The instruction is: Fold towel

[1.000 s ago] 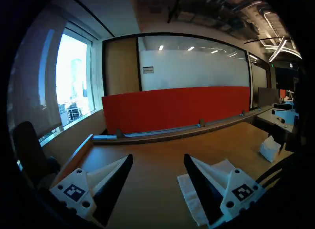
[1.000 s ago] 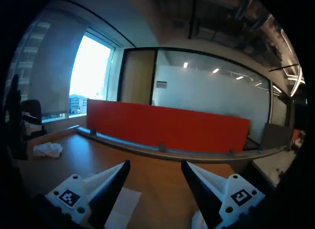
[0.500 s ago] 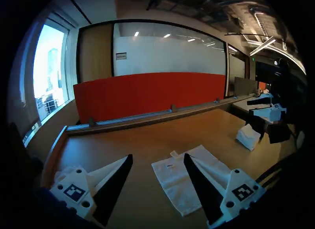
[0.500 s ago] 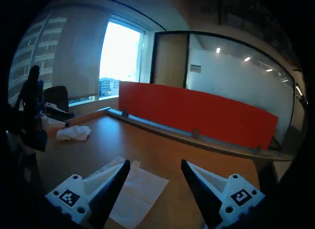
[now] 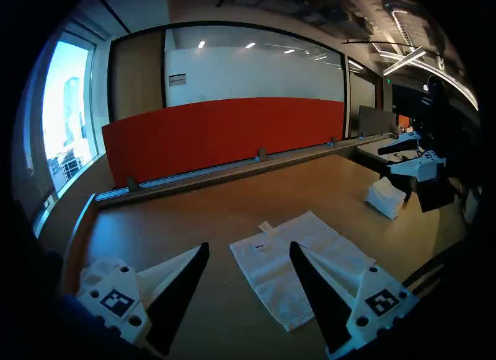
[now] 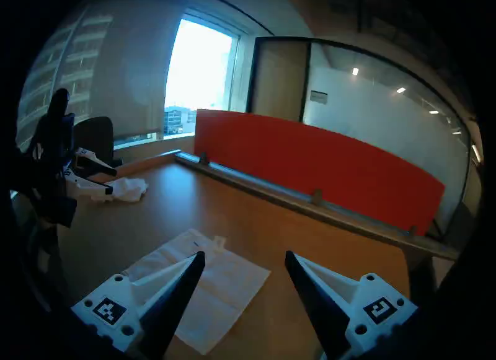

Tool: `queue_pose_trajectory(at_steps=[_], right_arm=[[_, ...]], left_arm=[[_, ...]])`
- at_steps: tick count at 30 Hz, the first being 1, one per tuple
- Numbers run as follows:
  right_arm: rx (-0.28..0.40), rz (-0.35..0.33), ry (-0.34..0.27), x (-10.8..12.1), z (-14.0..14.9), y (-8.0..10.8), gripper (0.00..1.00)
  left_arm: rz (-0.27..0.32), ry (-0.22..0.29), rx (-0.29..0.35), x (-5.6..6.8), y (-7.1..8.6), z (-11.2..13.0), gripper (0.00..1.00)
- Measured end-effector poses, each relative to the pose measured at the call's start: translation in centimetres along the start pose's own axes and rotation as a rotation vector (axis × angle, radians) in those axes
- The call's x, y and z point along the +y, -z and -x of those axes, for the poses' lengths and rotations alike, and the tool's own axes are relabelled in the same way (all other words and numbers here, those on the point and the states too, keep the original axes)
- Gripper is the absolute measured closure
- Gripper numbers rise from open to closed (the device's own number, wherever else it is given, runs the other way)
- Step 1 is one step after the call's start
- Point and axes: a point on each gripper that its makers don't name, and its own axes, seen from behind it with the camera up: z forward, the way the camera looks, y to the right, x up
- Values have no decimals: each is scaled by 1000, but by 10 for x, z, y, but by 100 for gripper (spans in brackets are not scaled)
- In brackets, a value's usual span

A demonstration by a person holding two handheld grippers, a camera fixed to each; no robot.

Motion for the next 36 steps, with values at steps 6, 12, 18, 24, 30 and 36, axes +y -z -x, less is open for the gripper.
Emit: queue_pose_trajectory(at_steps=[6,12,18,24,30,36], right_arm=[[-58,-20,16,-8,33,-6,0],[-116,-40,34,-17,70,-11,0],[-164,-62,41,-27,102,-14,0],[-200,-79,34,-35,127,-19,0],[-235,-93,35,-42,151,-24,0],[-271,-110,38,-49,174,-28,0]], left_arm=[[16,-15,-28,8,-9,18,4],[18,-27,-76,12,-18,48,4],[37,-24,-121,20,-27,78,4],[57,-23,-167,28,-36,104,4],[83,-29,-212,35,-41,128,4],[107,-38,-259,42,-47,149,4]])
